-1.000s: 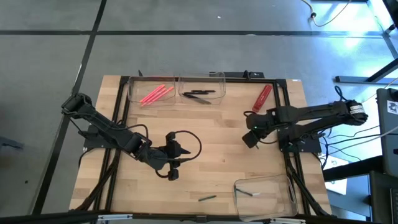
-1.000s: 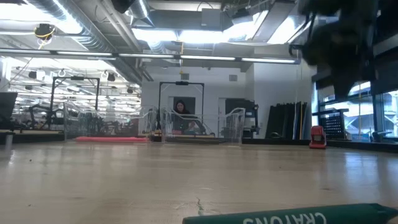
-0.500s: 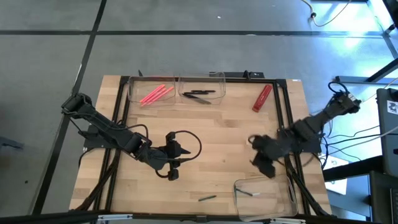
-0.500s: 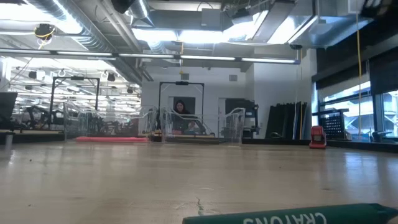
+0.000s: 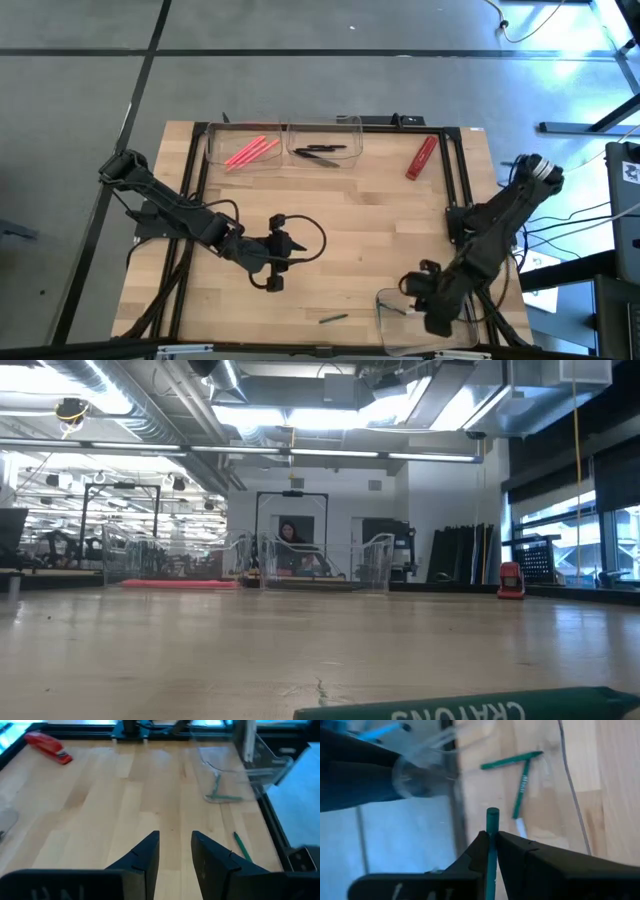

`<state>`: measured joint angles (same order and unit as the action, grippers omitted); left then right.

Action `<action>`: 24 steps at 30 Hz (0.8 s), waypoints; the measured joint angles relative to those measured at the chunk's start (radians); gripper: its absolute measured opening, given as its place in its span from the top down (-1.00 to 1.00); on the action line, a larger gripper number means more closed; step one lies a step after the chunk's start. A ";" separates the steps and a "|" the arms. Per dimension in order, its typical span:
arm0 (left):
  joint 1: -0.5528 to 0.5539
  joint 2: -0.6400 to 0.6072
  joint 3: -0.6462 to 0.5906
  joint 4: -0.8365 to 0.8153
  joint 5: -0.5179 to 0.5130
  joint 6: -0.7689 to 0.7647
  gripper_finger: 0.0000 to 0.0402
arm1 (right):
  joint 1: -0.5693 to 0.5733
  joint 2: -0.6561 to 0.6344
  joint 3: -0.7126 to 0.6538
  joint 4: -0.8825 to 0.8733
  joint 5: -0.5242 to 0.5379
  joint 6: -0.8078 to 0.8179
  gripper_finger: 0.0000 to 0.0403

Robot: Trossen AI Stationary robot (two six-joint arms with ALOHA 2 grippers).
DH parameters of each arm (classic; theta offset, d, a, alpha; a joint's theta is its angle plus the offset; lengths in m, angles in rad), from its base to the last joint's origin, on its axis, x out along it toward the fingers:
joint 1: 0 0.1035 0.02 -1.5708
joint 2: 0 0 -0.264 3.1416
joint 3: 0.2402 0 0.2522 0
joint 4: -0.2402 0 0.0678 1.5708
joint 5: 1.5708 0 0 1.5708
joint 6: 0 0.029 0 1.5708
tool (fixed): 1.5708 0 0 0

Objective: Sort crayons/erasers/pens/pencils in bins
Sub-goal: Put the green crayon into the bottom transparent bin

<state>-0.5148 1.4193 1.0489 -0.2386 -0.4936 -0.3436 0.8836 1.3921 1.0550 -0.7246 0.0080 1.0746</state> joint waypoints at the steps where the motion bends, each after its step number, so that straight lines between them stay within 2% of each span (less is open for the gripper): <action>1: 0.000 0.000 0.000 0.000 0.016 0.014 0.48 | -0.001 0.027 0.000 0.000 0.003 -0.004 0.83; 10: 0.000 0.000 0.000 0.000 0.173 0.080 0.47 | -0.001 0.199 0.000 0.000 -0.009 -0.017 0.83; 16: -0.002 0.000 0.000 0.005 0.174 0.083 0.47 | -0.003 0.239 0.000 -0.006 -0.011 -0.033 0.83; 20: -0.002 0.000 0.000 0.008 0.174 0.082 0.47 | -0.005 0.243 0.000 -0.006 -0.048 -0.032 0.82; 24: -0.002 0.000 0.000 0.008 0.173 0.062 0.47 | -0.012 0.242 0.000 -0.005 -0.054 -0.031 0.72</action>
<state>-0.5171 1.4193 1.0489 -0.2310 -0.3201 -0.2817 0.8721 1.6344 1.0550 -0.7300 -0.0463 1.0435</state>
